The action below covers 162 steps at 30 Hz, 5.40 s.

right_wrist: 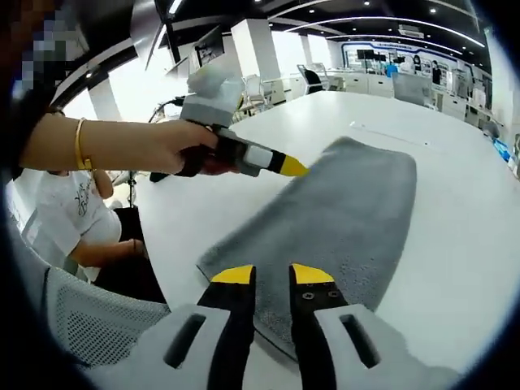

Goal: Fold the towel on the table until its edges align and the towel forms a compact rectangular stack.

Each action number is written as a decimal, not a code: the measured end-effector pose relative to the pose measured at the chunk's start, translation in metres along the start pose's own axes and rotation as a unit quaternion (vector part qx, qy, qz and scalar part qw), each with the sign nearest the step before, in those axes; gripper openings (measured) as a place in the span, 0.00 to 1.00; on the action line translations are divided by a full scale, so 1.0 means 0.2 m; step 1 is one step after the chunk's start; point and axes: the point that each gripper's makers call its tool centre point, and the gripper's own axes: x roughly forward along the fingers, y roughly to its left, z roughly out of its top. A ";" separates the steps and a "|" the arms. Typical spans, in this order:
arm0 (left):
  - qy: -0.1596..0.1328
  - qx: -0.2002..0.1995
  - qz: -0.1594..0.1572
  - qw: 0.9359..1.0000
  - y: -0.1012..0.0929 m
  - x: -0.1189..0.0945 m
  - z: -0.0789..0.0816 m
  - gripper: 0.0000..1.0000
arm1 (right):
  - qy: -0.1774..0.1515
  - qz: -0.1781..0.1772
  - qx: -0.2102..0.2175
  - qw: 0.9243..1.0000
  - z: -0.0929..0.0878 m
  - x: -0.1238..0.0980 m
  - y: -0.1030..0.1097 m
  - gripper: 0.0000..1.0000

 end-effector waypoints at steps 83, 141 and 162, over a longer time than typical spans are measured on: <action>0.036 0.286 0.022 0.957 -0.60 -0.48 -0.46 0.49 | -0.065 -0.009 0.165 0.984 0.03 -0.21 -0.09 0.03; 0.088 0.364 -0.083 0.923 -0.78 -0.33 -0.25 0.05 | -0.041 -0.093 -0.080 0.992 -0.11 -0.31 -0.15 0.44; 0.045 0.267 -0.133 0.953 -0.83 -0.45 -0.17 0.04 | -0.071 -0.112 -0.180 0.975 -0.08 -0.33 -0.18 0.33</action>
